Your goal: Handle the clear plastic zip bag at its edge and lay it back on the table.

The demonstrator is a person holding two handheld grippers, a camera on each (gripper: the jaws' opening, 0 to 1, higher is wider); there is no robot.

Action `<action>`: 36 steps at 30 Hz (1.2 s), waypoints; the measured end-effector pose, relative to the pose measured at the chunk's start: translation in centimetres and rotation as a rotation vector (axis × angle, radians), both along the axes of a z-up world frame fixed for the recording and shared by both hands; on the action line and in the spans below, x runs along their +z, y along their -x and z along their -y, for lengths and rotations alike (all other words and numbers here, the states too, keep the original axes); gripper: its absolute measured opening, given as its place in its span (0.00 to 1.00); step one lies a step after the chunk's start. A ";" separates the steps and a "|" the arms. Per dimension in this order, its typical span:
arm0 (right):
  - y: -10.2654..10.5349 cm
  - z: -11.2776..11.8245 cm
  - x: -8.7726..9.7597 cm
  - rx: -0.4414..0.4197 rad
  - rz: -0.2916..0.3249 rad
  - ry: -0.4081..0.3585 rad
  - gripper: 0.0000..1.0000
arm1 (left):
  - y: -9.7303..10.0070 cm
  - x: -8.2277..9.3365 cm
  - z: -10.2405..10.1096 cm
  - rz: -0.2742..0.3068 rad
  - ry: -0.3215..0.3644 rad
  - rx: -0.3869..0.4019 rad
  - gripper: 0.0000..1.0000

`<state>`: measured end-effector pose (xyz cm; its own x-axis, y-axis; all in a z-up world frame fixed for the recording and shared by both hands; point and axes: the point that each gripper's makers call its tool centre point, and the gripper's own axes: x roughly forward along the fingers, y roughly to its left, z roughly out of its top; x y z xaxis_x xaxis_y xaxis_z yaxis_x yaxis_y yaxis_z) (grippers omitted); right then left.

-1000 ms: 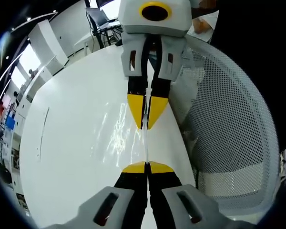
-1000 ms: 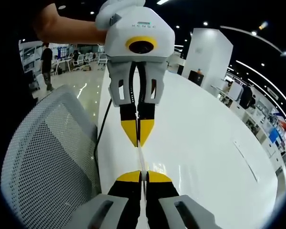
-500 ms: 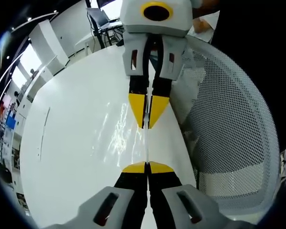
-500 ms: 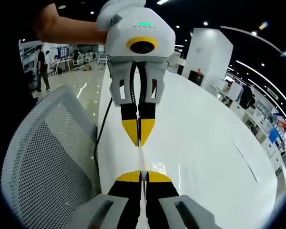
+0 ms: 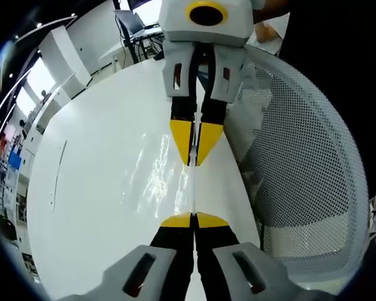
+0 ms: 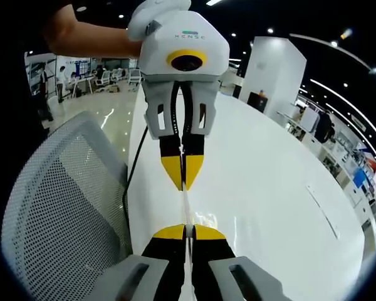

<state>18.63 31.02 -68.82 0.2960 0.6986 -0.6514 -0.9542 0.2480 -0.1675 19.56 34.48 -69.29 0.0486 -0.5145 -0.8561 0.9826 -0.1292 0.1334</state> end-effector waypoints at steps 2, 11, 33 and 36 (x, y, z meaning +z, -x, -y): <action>0.0 0.0 0.0 -0.001 0.000 0.000 0.00 | 0.0 0.0 -0.1 0.001 -0.001 0.002 0.00; 0.0 0.0 0.0 0.000 -0.001 -0.001 0.00 | 0.0 0.0 -0.4 0.002 -0.003 0.009 0.00; -0.2 0.5 0.2 -0.011 -0.001 -0.002 0.00 | -0.2 0.1 -0.4 -0.001 -0.003 0.013 0.00; -0.3 0.5 0.1 -0.013 -0.001 -0.002 0.00 | -0.2 0.1 -0.4 -0.001 -0.002 0.014 0.00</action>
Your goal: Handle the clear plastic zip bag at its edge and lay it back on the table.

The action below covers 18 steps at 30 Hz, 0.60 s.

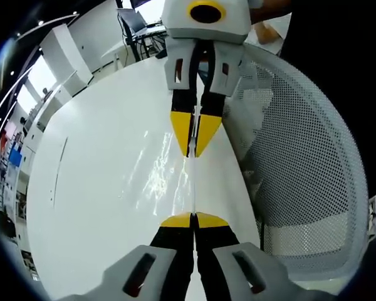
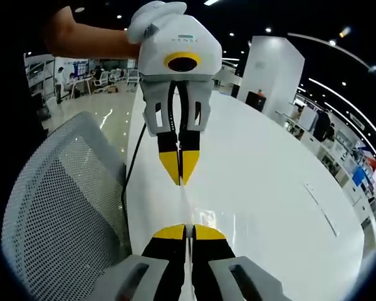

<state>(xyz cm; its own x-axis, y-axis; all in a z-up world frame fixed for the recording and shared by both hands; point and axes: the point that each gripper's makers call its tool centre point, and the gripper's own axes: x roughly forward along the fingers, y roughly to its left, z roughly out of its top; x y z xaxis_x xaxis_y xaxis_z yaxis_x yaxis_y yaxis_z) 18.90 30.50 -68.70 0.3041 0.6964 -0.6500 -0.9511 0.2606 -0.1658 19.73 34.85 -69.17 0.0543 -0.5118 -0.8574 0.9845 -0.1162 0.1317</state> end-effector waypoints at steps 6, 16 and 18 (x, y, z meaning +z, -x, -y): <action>-0.1 0.1 -0.2 0.000 -0.003 -0.002 0.00 | 0.1 0.0 0.0 -0.001 -0.001 0.000 0.00; -0.1 0.1 -0.2 0.002 -0.004 -0.003 0.00 | 0.1 0.0 -0.2 -0.005 -0.001 0.005 0.00; -0.1 0.1 -0.2 0.000 -0.004 -0.003 0.00 | 0.0 -0.1 -0.2 -0.005 -0.002 0.004 0.00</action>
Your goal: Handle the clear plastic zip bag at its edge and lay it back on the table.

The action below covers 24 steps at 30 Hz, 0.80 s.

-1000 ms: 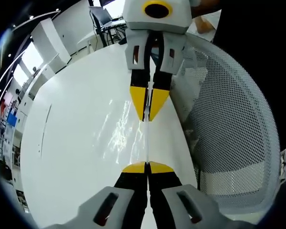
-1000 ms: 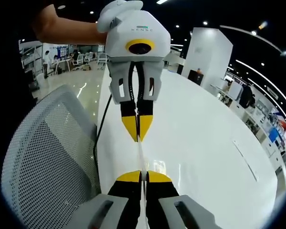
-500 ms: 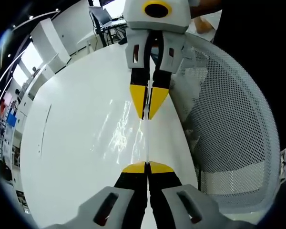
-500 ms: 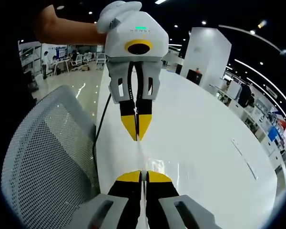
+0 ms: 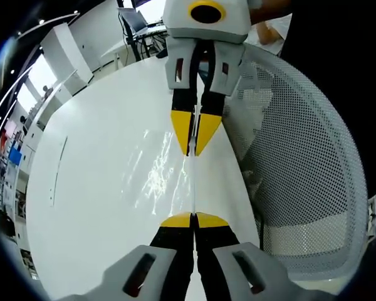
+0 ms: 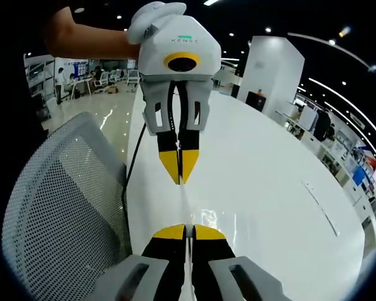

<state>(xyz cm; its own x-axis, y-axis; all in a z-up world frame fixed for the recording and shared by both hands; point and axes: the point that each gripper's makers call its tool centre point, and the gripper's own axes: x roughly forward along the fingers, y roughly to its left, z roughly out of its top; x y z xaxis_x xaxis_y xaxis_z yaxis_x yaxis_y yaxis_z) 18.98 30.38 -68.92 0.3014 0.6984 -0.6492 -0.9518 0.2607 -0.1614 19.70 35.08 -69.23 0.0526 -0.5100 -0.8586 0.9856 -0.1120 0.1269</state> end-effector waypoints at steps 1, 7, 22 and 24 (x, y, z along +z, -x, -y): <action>0.0 0.0 0.0 -0.001 0.000 0.000 0.00 | 0.0 0.0 0.0 0.000 0.000 0.000 0.00; 0.0 0.1 0.0 -0.005 -0.001 0.000 0.00 | -0.2 -0.1 -0.2 0.001 -0.004 0.002 0.00; 0.0 0.2 0.1 -0.007 0.000 -0.001 0.00 | -0.3 -0.1 -0.3 0.002 -0.007 0.005 0.00; -0.1 0.2 0.1 -0.007 0.001 0.001 0.00 | -0.3 -0.1 -0.3 0.002 -0.007 0.005 0.00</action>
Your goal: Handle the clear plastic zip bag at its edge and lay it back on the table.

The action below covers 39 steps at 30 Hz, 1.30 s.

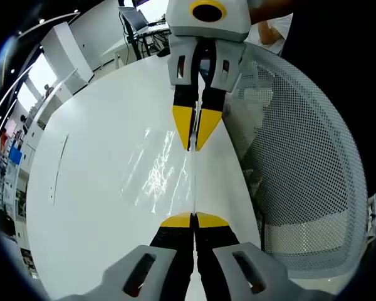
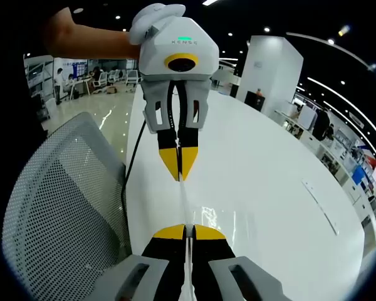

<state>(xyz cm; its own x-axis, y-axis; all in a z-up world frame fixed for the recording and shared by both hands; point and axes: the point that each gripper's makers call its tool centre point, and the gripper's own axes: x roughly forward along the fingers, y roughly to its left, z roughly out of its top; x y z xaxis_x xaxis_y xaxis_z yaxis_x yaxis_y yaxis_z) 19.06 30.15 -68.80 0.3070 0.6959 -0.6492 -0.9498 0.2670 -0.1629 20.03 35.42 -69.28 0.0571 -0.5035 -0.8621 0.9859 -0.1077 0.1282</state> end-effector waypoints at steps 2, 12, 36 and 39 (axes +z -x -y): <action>0.0 0.0 0.0 0.000 0.000 0.000 0.00 | 0.0 0.0 0.0 0.000 0.000 0.000 0.00; 0.1 0.3 0.1 -0.005 0.001 0.002 0.00 | 0.1 0.0 -0.1 -0.001 -0.001 0.001 0.00; 0.0 0.5 0.2 -0.013 0.003 0.003 0.00 | -0.1 -0.1 -0.6 -0.007 -0.006 0.005 0.00; 0.0 0.6 0.2 -0.016 0.002 0.002 0.00 | 0.0 -0.1 -0.6 -0.007 -0.008 0.006 0.00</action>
